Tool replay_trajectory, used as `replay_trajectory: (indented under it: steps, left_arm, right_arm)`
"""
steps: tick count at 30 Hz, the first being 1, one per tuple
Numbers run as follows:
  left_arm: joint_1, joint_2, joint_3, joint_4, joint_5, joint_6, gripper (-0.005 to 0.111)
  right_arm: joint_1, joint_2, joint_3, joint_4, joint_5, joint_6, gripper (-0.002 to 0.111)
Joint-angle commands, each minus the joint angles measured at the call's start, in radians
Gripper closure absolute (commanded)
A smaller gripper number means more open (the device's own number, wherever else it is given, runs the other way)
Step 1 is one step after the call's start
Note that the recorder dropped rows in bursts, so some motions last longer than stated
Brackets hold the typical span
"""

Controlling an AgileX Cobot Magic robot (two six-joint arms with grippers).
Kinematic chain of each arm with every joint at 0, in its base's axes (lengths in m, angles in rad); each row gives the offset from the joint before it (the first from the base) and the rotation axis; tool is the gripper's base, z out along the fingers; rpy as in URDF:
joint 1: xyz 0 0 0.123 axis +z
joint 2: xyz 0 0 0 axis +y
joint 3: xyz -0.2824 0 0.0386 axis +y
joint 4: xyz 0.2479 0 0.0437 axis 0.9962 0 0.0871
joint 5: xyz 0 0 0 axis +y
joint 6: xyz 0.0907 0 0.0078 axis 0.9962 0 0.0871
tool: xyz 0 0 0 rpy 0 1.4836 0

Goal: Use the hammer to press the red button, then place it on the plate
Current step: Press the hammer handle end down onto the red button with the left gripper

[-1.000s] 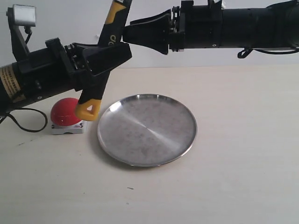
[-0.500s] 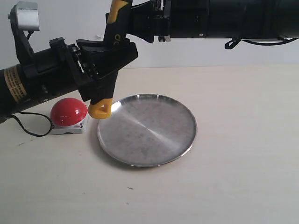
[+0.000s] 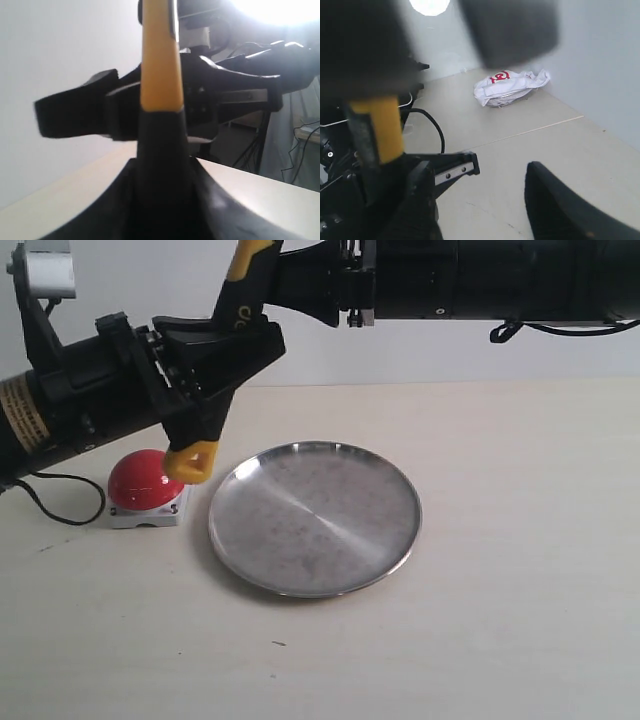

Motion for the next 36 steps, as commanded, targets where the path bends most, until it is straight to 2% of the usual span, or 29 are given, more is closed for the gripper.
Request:
replay_trajectory:
  steps: [1,7,16,25,30,33,36]
  left_arm:
    - [0.059,-0.021,-0.01,-0.058,-0.041,0.02,0.107]
    - [0.111,-0.021,-0.012,-0.043,-0.041,0.025,0.107]
    - [0.103,0.008,-0.046,0.018,-0.041,0.004,0.107]
    - [0.015,0.015,-0.053,0.025,-0.041,0.023,0.107]
    - [0.002,0.015,-0.053,0.013,-0.041,0.032,0.107]
    - [0.002,0.015,-0.053,-0.01,-0.041,0.023,0.107]
    - [0.002,0.015,-0.053,-0.012,-0.041,0.023,0.107]
  right_arm:
    - [-0.011,-0.003,-0.006,-0.001,0.025,0.012,0.054]
    - [-0.011,-0.003,-0.006,-0.001,0.025,0.01,0.038]
    - [0.057,-0.003,-0.006,-0.001,0.025,-0.052,0.038]
    - [0.059,-0.003,-0.006,-0.001,0.025,-0.057,0.038]
    - [0.059,-0.003,-0.006,-0.001,0.025,-0.059,0.039]
    - [0.059,-0.003,-0.006,-0.001,0.025,-0.049,0.048]
    - [0.059,-0.003,-0.006,-0.001,0.025,-0.035,0.072]
